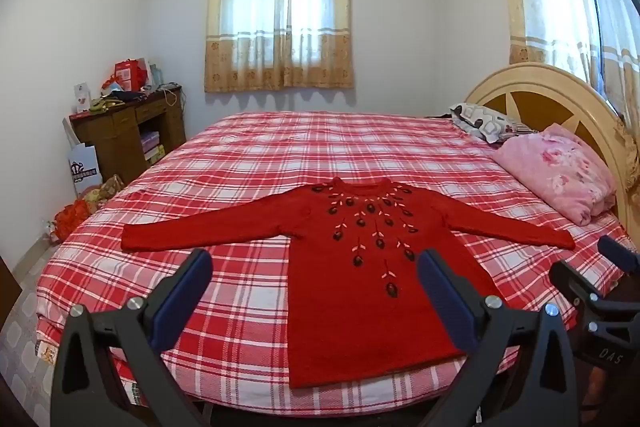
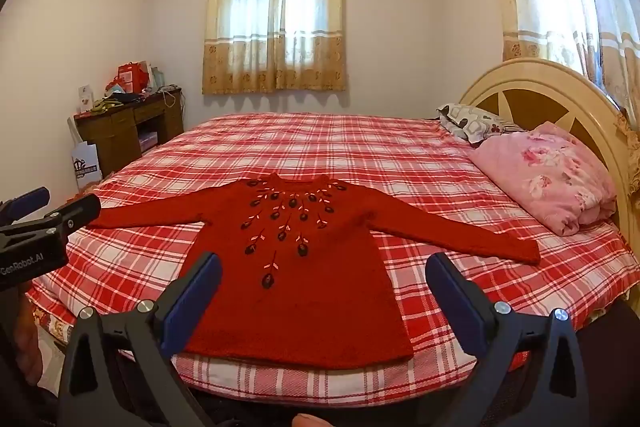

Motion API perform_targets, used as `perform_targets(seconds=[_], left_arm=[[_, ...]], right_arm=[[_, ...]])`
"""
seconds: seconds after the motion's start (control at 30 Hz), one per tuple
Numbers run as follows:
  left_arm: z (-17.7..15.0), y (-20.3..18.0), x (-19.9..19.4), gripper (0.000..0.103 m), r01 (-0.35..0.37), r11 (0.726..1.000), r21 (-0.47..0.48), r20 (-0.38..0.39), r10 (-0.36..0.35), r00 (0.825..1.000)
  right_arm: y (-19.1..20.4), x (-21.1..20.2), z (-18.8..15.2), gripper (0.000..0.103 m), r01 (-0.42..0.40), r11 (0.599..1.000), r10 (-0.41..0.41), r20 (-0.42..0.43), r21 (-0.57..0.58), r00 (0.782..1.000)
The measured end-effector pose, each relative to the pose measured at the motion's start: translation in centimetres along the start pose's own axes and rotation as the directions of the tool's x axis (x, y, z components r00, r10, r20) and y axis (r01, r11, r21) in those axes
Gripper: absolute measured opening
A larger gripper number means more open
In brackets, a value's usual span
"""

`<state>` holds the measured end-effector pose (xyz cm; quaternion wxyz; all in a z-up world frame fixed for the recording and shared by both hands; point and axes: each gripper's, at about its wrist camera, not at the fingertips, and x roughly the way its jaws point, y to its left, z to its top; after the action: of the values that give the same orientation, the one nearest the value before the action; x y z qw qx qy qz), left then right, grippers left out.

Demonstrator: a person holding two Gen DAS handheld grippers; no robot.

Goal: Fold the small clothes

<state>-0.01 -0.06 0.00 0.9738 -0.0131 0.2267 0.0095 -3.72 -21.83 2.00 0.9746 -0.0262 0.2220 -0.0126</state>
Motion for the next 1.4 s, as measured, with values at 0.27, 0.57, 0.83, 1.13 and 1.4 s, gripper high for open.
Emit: perform_targets(seconds=[0.27, 0.57, 0.83, 1.13, 1.4], left_arm=[[-0.2, -0.8, 0.0, 0.103, -0.036, 0.999, 0.022, -0.003, 0.036, 0.999], [-0.5, -0.3, 0.5, 0.103, -0.026, 0.999, 0.039, -0.008, 0.027, 1.0], [-0.8, -0.3, 1.1, 0.103, -0.029, 0.999, 0.036, -0.025, 0.03, 0.999], [-0.8, -0.2, 1.0, 0.103, -0.036, 0.999, 0.038, -0.019, 0.037, 0.999], [-0.9, -0.2, 1.0, 0.103, -0.035, 0.999, 0.038, -0.022, 0.036, 0.999]], right_arm=[[-0.2, 0.0, 0.1, 0.102, -0.006, 1.0, 0.006, -0.001, 0.003, 1.0], [0.5, -0.4, -0.5, 0.102, -0.008, 1.0, 0.008, -0.001, 0.007, 1.0], [0.3, 0.6, -0.6, 0.102, -0.013, 1.0, 0.013, -0.01, 0.007, 1.0], [0.2, 0.6, -0.5, 0.102, -0.012, 1.0, 0.012, -0.01, 0.005, 1.0], [0.2, 0.6, -0.5, 0.102, -0.012, 1.0, 0.012, -0.012, 0.003, 1.0]])
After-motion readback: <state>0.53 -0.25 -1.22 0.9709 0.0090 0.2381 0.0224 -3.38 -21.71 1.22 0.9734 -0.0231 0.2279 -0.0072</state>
